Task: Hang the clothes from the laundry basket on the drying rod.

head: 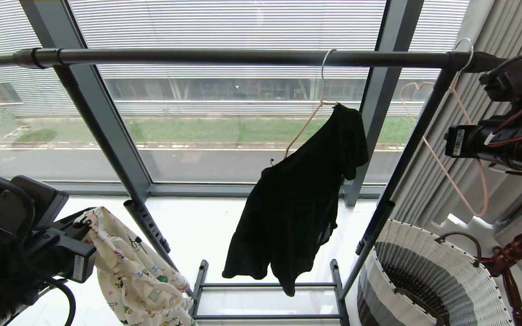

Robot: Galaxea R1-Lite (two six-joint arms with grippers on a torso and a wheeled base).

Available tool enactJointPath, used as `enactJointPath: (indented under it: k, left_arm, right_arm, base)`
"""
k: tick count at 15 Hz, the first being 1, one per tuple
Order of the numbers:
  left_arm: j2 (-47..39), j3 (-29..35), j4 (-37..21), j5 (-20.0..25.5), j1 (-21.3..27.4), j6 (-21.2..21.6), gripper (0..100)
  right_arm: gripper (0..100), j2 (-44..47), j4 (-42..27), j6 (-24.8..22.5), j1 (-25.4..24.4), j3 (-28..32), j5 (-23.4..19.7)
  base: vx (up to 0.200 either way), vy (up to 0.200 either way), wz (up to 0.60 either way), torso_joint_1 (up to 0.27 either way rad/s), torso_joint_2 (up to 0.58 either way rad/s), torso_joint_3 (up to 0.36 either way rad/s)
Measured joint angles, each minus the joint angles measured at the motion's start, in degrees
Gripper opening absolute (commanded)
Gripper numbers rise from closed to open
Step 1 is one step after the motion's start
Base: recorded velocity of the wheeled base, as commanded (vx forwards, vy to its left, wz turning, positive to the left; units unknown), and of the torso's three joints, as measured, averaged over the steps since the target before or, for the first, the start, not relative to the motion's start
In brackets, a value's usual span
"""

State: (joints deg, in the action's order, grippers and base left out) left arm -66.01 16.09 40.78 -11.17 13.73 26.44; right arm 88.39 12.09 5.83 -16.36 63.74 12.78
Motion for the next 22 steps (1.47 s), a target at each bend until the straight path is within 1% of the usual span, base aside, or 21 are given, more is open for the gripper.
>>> enactJointPath:
  k: [2,8,13,20,22]
  left_arm:
    - [0.0,0.0,0.0,0.0,0.0,0.0,0]
    - [0.02,0.0,-0.02,0.04,0.05,0.0,0]
    - [0.02,0.0,-0.02,-0.02,0.0,0.1,0]
    - [0.02,0.0,-0.02,-0.02,-0.01,0.1,0]
    - [0.02,0.0,-0.02,-0.05,-0.04,0.21,0]
  right_arm:
    - [0,-1.02,1.54,-0.28,0.0,-0.84,0.02]
    - [0,-5.4,1.65,-0.3,0.0,-4.43,0.06]
    - [0,-11.25,1.61,-0.77,0.02,-8.35,0.0]
    - [0,-21.07,1.54,-2.13,0.02,-18.47,-0.11]
    - [0,-23.78,1.34,-3.54,0.02,-20.99,-0.11]
  base:
    - [0.0,0.0,0.0,0.0,0.0,0.0]
    - [0.0,0.0,0.0,0.0,0.0,0.0]
    - [0.0,0.0,0.0,0.0,0.0,0.0]
    - [0.0,0.0,0.0,0.0,0.0,0.0]
    - [0.0,0.0,0.0,0.0,0.0,0.0]
